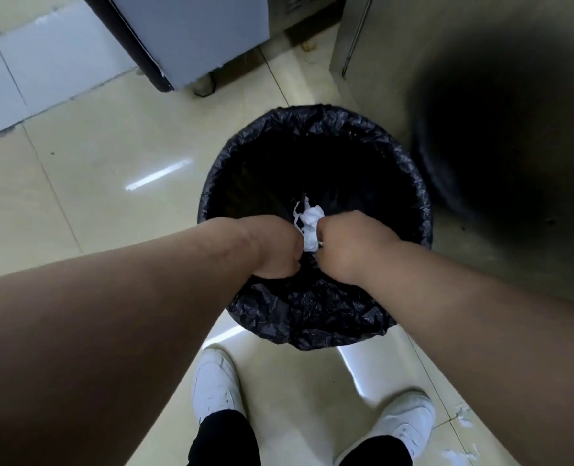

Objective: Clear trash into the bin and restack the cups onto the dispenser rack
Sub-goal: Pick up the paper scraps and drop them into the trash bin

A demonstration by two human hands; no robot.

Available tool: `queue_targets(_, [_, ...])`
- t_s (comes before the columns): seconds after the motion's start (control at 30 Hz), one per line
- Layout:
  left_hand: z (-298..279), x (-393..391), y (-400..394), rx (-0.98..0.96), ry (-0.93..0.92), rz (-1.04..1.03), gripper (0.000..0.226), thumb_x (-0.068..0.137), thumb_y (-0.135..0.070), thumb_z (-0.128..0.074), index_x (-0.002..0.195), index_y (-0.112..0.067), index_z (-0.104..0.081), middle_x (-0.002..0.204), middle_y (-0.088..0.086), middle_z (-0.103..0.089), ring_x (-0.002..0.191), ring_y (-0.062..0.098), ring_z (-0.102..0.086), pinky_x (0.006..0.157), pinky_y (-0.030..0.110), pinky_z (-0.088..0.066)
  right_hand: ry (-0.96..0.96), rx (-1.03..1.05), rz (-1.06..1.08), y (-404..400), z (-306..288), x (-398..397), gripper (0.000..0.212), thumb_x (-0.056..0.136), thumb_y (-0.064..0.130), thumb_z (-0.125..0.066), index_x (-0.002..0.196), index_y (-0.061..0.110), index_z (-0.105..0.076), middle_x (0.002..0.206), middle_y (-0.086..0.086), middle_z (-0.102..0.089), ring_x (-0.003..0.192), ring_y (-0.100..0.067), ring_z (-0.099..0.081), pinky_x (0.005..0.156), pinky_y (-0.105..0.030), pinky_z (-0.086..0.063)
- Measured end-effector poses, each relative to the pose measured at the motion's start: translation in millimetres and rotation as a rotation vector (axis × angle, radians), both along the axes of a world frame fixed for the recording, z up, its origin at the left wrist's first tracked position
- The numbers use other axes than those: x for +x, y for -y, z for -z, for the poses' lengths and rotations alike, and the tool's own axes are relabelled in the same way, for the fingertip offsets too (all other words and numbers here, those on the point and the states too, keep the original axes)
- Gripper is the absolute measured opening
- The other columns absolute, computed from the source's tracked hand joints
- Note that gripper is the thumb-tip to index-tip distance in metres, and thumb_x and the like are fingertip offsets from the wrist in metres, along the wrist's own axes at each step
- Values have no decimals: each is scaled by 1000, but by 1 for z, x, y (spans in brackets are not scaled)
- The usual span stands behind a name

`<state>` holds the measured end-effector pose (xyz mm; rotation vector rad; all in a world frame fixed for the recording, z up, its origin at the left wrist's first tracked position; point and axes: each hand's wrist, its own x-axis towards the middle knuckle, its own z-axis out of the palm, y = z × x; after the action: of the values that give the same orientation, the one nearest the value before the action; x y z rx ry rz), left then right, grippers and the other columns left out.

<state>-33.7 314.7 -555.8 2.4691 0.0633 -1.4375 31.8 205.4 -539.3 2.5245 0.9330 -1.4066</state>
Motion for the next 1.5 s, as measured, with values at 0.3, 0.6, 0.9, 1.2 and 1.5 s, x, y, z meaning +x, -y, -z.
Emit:
queue_targets(0.3, [-181,-46,20,0,-21,24,34,97,-18,-43,125,-15,-62,125,7,-64,114,29,-58,93,34,-45,42,-66,-362,4,-175,-30,25,87,16,-51,111,16,-57,118,-7,-59,102,-30,-59,71,-34,-45])
queue_targets(0.6, [-375,-75,12,12,104,-74,28,95,-28,-46,113,-17,-65,115,6,-66,107,30,-60,88,38,-50,101,-87,-482,45,-383,-48,20,83,10,-52,102,15,-59,100,-4,-59,86,-26,-56,61,-32,-40])
queue_targets(0.9, [-511,-87,39,47,243,157,35,93,-34,-47,123,-22,-60,122,3,-63,111,28,-58,90,35,-49,247,69,-357,81,-516,-67,29,83,20,-54,111,19,-61,103,-4,-64,94,-28,-61,66,-32,-51])
queue_targets(1.2, [-606,-51,87,10,434,392,34,95,-39,-49,125,-27,-60,124,0,-64,113,23,-58,94,33,-46,357,90,-171,156,-588,-82,22,80,30,-54,99,23,-63,90,-1,-65,80,-27,-60,73,-37,-55])
queue_targets(1.5, [-653,-12,148,-111,549,536,38,94,-49,-48,128,-33,-54,118,-9,-65,108,15,-58,98,33,-46,386,43,169,249,-635,-92,38,91,34,-53,126,21,-54,119,-3,-60,107,-27,-57,79,-31,-44])
